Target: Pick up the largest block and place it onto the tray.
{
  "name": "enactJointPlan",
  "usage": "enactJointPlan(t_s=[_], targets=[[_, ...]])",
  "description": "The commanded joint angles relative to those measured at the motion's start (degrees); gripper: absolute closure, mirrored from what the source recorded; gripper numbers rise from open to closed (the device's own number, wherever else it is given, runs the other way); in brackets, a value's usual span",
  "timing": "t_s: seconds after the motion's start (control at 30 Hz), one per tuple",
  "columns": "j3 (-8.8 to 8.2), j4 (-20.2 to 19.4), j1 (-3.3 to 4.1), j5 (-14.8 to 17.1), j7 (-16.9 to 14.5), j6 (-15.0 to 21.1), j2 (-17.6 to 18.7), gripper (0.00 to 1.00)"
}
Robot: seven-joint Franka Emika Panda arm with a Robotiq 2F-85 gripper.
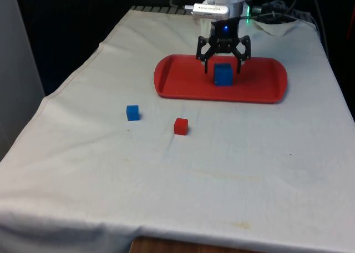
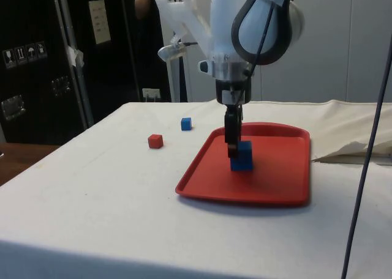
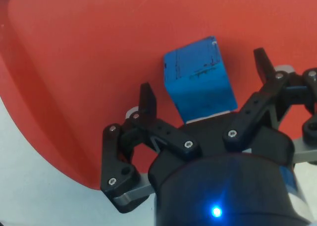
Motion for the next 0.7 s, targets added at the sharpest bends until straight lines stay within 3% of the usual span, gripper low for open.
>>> enactJointPlan(t_s=[0.0,0.3,0.67], targets=[[-0.06,-0.17,0.11,-0.11,0.17,-0.17,-0.23,0.0],[-0.11,1.38,-0.23,0.46,-0.06,-0.74,0.23,0.0],[-2.06,4.13,0.0,-1.03,1.32,-3.21,-1.26,0.0]])
